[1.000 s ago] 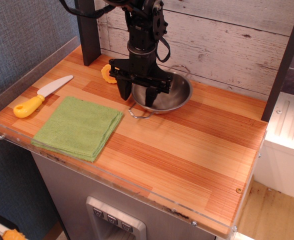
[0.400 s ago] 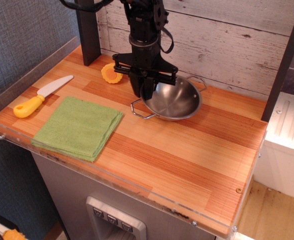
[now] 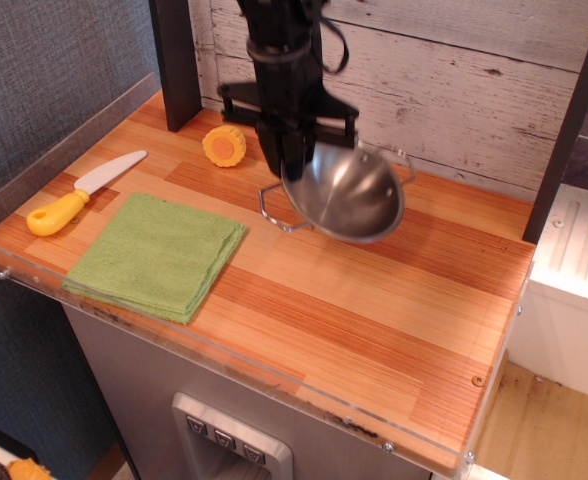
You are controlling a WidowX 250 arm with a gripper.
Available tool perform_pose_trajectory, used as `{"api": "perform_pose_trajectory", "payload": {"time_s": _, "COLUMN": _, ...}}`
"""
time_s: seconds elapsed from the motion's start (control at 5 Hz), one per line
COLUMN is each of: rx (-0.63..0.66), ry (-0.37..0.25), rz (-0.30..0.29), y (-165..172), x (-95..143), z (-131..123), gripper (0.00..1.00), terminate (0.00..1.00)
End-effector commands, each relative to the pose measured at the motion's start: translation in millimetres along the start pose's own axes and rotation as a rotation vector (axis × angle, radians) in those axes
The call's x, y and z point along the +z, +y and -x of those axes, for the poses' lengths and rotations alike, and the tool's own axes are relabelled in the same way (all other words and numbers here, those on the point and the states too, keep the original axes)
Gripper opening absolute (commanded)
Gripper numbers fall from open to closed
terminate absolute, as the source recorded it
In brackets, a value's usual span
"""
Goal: Place the colander on the green towel
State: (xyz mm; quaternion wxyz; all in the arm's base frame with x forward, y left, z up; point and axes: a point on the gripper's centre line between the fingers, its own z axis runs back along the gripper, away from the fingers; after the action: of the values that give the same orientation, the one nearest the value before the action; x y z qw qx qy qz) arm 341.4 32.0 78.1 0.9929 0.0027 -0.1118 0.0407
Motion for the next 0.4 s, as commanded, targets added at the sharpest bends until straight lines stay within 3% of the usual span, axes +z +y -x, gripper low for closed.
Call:
{"api": "perform_pose_trajectory", "payload": {"time_s": 0.0, "rx": -0.01, "ry": -0.006, "rz": -0.099, "y": 52, "x": 47, "z": 29, "gripper": 0.0, "terminate": 0.0}}
{"api": "perform_pose_trajectory", "payload": {"time_s": 0.2, "rx": 0.036, "ry": 0.038, "rz": -0.156, "y": 92, "x": 42, "z": 50, "gripper": 0.0, "terminate": 0.0}}
